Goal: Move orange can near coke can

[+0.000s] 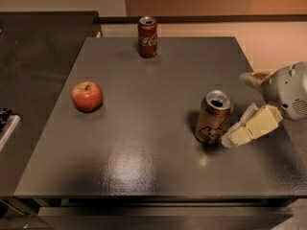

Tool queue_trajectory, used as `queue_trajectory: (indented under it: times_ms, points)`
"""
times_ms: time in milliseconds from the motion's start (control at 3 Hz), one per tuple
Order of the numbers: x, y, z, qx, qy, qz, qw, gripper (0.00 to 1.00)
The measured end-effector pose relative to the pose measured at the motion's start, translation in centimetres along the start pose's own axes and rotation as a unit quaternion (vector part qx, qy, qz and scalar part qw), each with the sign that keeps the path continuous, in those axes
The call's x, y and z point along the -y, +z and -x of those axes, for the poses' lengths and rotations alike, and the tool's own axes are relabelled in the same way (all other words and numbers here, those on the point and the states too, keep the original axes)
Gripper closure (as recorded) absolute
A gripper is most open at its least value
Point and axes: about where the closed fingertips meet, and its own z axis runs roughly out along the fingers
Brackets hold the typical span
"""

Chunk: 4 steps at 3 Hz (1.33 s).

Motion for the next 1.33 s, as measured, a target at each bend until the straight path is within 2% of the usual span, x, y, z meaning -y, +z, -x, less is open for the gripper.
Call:
queue_trajectory:
  times_ms: [333, 667, 1000, 1333]
  points:
    - [-0.1, 1.1, 0.4, 0.033, 0.014, -0.002, 0.9994, 0.0]
    - [-0.3, 1.9, 0.7, 0.052, 0.021, 0.0, 0.9984, 0.0]
    - [-0.5, 2.5, 0.9, 0.057, 0.022, 0.005, 0.9981, 0.17]
    - [-0.7, 2.9, 0.9, 0.05, 0.021, 0.013, 0.9985, 0.38]
